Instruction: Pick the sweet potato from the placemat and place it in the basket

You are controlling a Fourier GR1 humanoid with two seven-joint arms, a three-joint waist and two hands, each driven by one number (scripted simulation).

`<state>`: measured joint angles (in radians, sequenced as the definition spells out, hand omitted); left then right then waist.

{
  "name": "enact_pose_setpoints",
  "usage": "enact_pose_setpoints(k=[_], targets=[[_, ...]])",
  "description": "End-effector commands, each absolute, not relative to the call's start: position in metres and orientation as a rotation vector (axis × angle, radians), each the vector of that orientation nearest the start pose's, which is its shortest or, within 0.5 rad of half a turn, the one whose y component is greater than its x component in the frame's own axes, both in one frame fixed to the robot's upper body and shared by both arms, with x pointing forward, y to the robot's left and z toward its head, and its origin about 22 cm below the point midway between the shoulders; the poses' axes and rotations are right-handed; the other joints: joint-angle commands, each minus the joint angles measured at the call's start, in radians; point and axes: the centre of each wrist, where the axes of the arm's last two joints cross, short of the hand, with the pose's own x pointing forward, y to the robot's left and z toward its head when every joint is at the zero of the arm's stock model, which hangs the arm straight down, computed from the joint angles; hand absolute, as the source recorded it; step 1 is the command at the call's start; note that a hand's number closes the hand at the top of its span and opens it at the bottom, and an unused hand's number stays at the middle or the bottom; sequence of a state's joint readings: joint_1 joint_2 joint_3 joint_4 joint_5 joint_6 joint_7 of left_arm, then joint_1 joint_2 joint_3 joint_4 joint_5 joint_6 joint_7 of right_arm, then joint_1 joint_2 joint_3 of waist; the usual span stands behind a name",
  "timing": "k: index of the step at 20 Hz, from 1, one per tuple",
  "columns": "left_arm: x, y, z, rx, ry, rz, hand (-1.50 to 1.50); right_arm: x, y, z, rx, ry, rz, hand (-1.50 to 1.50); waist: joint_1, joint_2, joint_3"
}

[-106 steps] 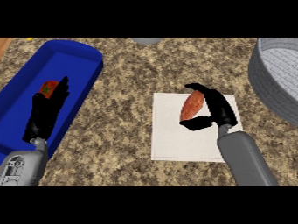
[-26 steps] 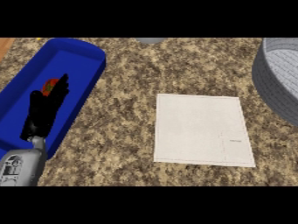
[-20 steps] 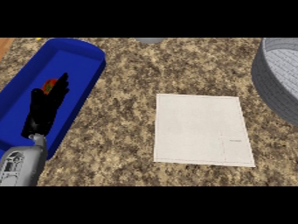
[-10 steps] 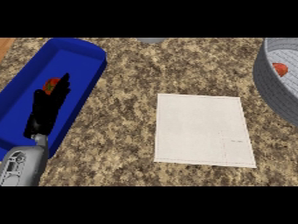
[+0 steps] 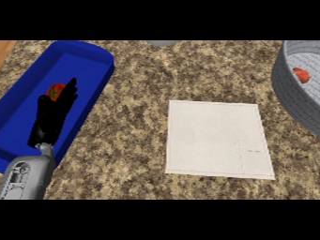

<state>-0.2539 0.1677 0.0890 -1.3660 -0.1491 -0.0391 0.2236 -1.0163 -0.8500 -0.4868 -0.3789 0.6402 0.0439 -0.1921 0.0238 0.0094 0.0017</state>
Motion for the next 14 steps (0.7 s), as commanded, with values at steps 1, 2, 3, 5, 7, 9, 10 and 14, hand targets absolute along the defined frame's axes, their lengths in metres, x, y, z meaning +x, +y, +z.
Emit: enact_pose_setpoints(k=[1,2,3,5,7,9,10,14], targets=[[0.305,0.272,0.032,0.263,-1.378,-0.242,0.0,0.36,-0.514,0.249,-1.081,-1.509,0.086,-1.5,0.001,0.002,0.0],[0.306,0.267,0.028,0.262,-1.351,-0.21,0.0,0.358,-0.515,0.234,-1.086,-1.494,0.075,-1.5,-0.01,-0.002,0.0],[0.307,0.266,0.035,0.258,-1.358,-0.219,0.0,0.348,-0.528,0.246,-1.07,-1.474,0.029,-1.5,-0.007,-0.002,0.0],[0.304,0.273,0.03,0.265,-1.378,-0.236,0.0,0.344,-0.532,0.251,-1.098,-1.429,-0.008,-1.5,0.002,0.001,0.0],[0.305,0.279,0.034,0.288,-1.359,-0.212,0.0,0.308,-0.566,0.26,-1.066,-1.445,-0.119,-1.5,-0.008,0.001,0.001],[0.303,0.274,0.029,0.247,-1.363,-0.225,0.0,0.284,-0.586,0.257,-1.052,-1.421,-0.122,-1.5,-0.01,0.002,0.002],[0.299,0.271,0.036,0.267,-1.374,-0.208,0.0,0.273,-0.593,0.232,-1.049,-1.41,-0.126,-1.5,-0.007,0.001,0.003],[0.288,0.282,0.028,0.265,-1.371,-0.218,0.0,0.221,-0.625,0.247,-1.053,-1.425,-0.132,-1.5,-0.007,0.001,0.005]])
